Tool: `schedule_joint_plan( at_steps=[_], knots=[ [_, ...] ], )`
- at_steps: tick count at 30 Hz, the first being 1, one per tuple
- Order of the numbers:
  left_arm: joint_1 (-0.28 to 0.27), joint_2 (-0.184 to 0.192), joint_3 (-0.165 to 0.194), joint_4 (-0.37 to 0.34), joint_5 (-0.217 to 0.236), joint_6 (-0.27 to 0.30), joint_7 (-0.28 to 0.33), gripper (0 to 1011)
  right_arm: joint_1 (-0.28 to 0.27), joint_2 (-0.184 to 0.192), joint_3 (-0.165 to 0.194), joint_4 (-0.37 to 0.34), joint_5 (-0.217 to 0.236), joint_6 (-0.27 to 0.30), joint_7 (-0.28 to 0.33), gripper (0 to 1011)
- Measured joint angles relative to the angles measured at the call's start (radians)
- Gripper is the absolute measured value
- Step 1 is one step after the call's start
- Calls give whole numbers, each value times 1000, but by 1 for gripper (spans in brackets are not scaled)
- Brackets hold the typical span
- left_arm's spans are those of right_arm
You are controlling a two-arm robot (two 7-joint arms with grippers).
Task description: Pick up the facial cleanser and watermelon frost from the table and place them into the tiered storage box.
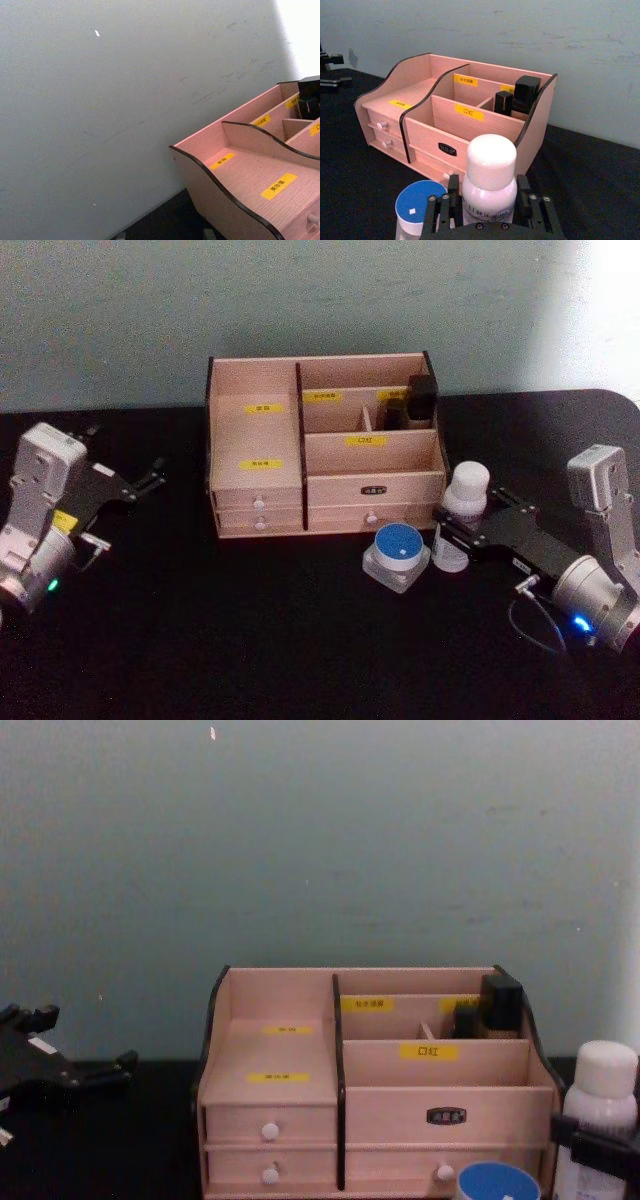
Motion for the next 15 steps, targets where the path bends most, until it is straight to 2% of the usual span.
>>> schedule_joint_plan(
  at_steps=[2, 5, 15],
  knots=[
    [0, 0, 0, 0, 0, 0, 0, 1001, 0, 0, 0, 0, 0, 0, 0, 659],
    [0, 0, 0, 0, 0, 0, 0, 1001, 0, 0, 0, 0, 1, 0, 0, 600],
    [0, 0, 0, 0, 0, 0, 0, 1001, 0, 1, 0, 0, 2, -1, -1, 600]
  ],
)
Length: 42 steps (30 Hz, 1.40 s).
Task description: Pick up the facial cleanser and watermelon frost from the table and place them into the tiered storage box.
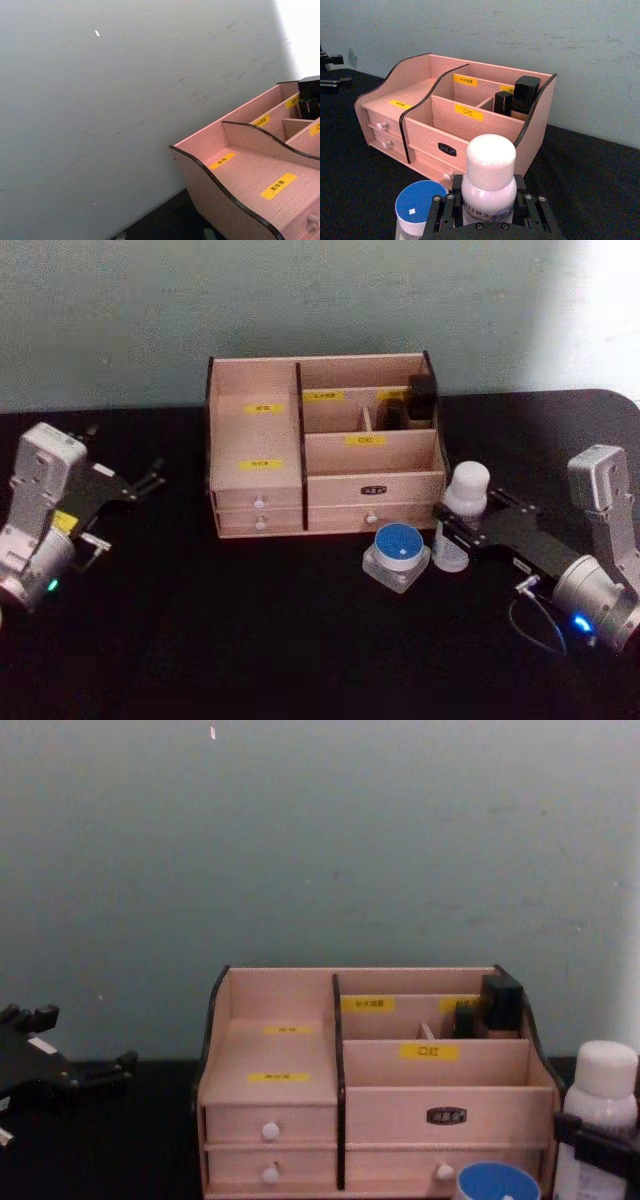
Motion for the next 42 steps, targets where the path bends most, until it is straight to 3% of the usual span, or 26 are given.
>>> schedule_joint_plan(
  at_steps=[6, 15, 21, 31, 42],
  knots=[
    [0, 0, 0, 0, 0, 0, 0, 1001, -21, 6, 21, -29, 2, -2, 20, 600],
    [0, 0, 0, 0, 0, 0, 0, 1001, -80, 48, 85, -162, 42, 33, 79, 600],
    [0, 0, 0, 0, 0, 0, 0, 1001, -73, 62, 103, -204, 62, 39, 102, 600],
    [0, 0, 0, 0, 0, 0, 0, 1001, 43, 42, 67, -173, 67, 57, 127, 600],
    [0, 0, 0, 0, 0, 0, 0, 1001, 255, -34, -29, -14, 29, 97, 137, 600]
  ],
)
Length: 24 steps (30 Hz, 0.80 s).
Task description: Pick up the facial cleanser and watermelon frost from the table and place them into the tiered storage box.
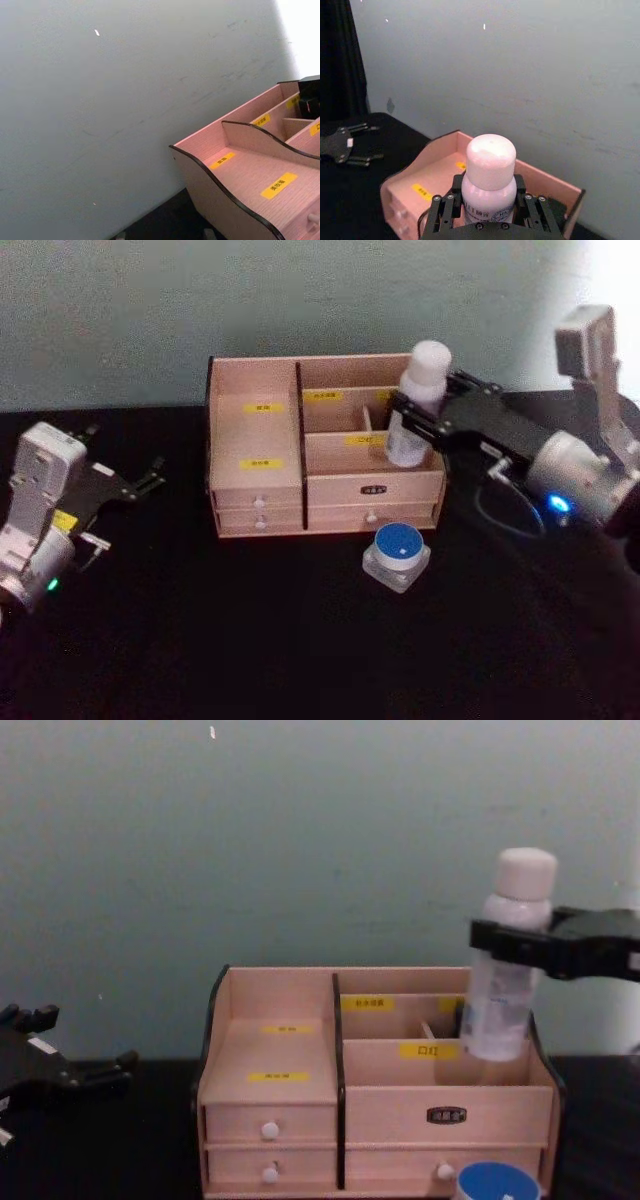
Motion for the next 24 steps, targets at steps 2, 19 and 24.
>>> schedule_joint_plan(
  at_steps=[2, 19, 24],
  knots=[
    [0, 0, 0, 0, 0, 0, 0, 1001, 42, -17, -16, 38, -8, 8, 2, 601],
    [0, 0, 0, 0, 0, 0, 0, 1001, 242, -134, -81, 277, -27, 42, 7, 601],
    [0, 0, 0, 0, 0, 0, 0, 1001, 274, -159, -90, 331, -31, 36, 8, 600]
  ],
)
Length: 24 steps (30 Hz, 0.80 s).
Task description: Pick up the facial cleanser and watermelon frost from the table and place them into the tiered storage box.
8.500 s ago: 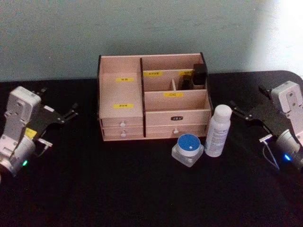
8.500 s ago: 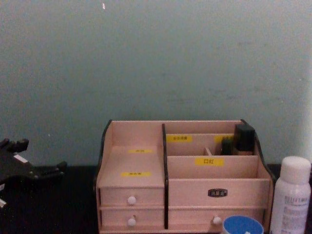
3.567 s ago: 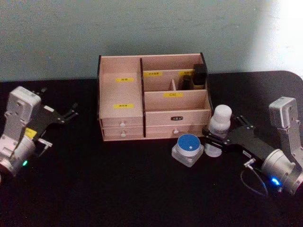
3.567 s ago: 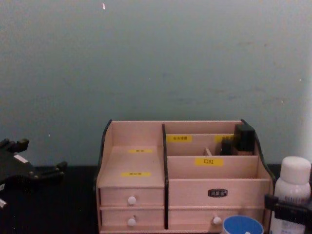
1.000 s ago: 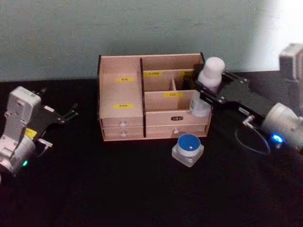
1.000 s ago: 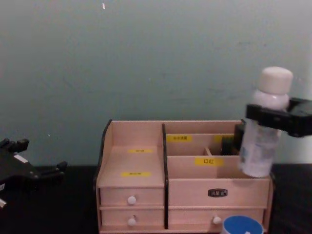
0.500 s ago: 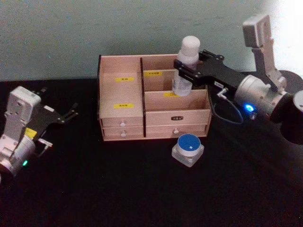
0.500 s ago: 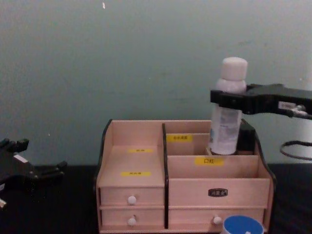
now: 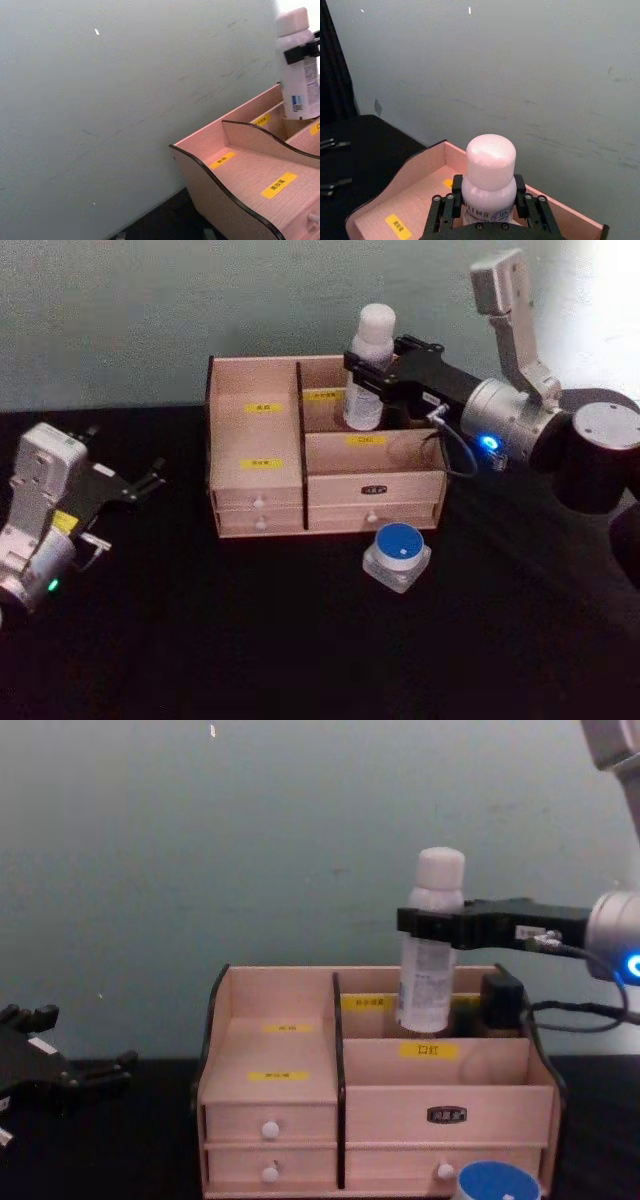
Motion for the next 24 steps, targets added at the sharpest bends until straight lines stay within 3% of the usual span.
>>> schedule_joint_plan(
  at_steps=[24],
  knots=[
    [0, 0, 0, 0, 0, 0, 0, 1001, 92, -81, -38, 177, -64, -70, 21, 600]
  ],
)
